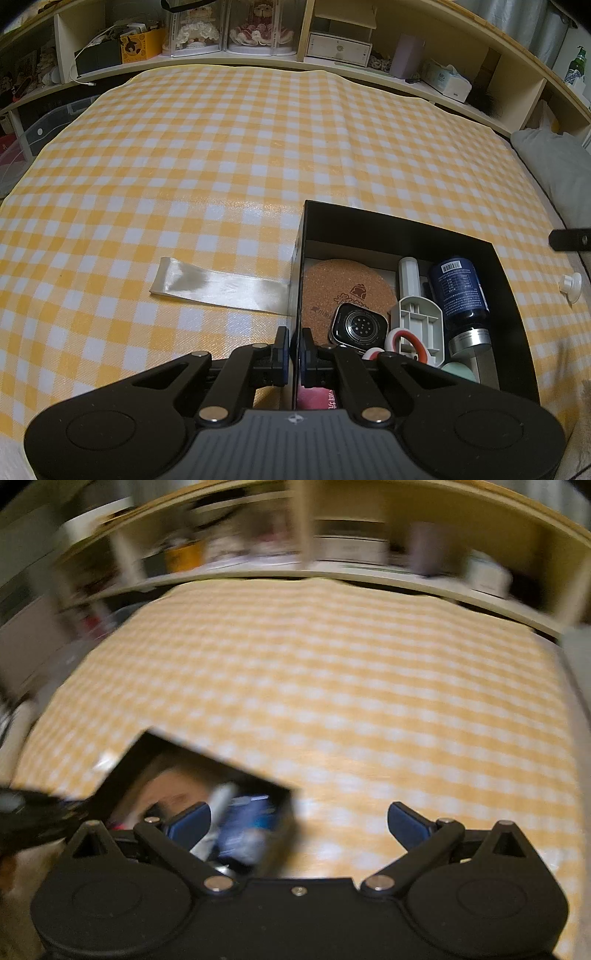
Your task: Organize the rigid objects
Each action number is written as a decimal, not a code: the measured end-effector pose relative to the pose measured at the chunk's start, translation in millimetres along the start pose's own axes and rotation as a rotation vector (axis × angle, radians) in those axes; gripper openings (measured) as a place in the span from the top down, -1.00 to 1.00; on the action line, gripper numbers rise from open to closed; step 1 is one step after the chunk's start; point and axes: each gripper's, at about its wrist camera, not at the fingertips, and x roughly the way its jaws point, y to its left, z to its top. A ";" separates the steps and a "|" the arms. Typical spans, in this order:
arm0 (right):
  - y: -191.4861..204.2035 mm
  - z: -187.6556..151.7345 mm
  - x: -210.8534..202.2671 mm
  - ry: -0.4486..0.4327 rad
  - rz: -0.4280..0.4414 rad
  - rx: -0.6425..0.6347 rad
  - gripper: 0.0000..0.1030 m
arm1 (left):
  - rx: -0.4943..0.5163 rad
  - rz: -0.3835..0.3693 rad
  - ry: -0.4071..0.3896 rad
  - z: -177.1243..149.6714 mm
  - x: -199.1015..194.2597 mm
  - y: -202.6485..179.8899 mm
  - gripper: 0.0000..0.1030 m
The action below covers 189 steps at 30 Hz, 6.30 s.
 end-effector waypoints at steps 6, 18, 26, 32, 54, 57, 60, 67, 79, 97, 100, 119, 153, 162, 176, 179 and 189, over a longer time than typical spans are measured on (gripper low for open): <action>-70.9 -0.1 2.8 0.011 -0.131 0.222 -1.00 | 0.000 0.000 0.000 0.0 0.0 -0.1 0.90; -172.1 -29.6 1.5 -0.014 -0.346 0.532 -0.76 | 0.000 0.000 0.000 -0.2 0.1 -0.4 0.89; -199.7 -43.6 14.5 0.081 -0.374 0.587 0.04 | 0.000 0.000 0.000 0.0 -0.3 -0.2 0.89; -207.5 -48.5 16.3 0.120 -0.381 0.612 0.66 | 0.001 0.001 0.000 -0.4 -0.2 -0.4 0.89; -122.4 -8.2 -12.1 -0.037 -0.103 0.413 0.87 | 0.002 0.001 0.000 -0.3 0.0 -0.6 0.90; -91.0 -1.5 -15.7 -0.055 -0.023 0.356 0.87 | 0.002 0.001 0.001 -0.3 0.1 -0.7 0.90; -56.9 3.8 -16.6 -0.065 0.059 0.300 0.87 | 0.002 0.001 0.001 -0.3 0.2 -0.6 0.90; 13.1 9.6 -0.3 -0.042 0.246 0.252 0.87 | 0.002 0.002 0.001 -0.3 0.2 -0.6 0.90; 80.1 -1.8 64.7 0.035 0.334 0.254 0.87 | 0.000 -0.001 0.003 -1.2 0.8 -0.5 0.89; 97.8 -9.0 69.3 0.105 0.290 0.126 -0.62 | -0.001 -0.005 0.006 -0.3 0.5 1.2 0.89; 98.1 -9.2 66.2 0.102 0.276 0.110 -0.91 | 0.000 -0.003 0.005 -0.3 0.4 1.0 0.89; 85.9 -29.1 -9.7 0.006 0.124 0.063 -1.00 | 0.008 -0.001 0.007 -0.4 -0.1 0.5 0.89; 124.3 -146.8 -113.9 -0.252 -0.176 0.162 -1.00 | 0.114 -0.046 -0.221 -31.9 -89.4 -12.9 -0.71; 127.7 -154.1 -121.8 -0.287 -0.221 0.148 -1.00 | 0.130 -0.079 -0.286 -69.7 -127.5 -17.6 -0.94; 127.5 -162.7 -132.2 -0.339 -0.270 0.179 -1.00 | 0.117 -0.092 -0.359 -84.1 -148.6 -10.1 -1.00; 126.5 -162.7 -132.2 -0.342 -0.282 0.191 -1.00 | 0.119 -0.094 -0.362 -83.5 -148.2 -9.9 -1.00; 128.3 -162.6 -130.1 -0.333 -0.286 0.192 -1.00 | 0.121 -0.093 -0.363 -81.7 -147.1 -9.2 -1.00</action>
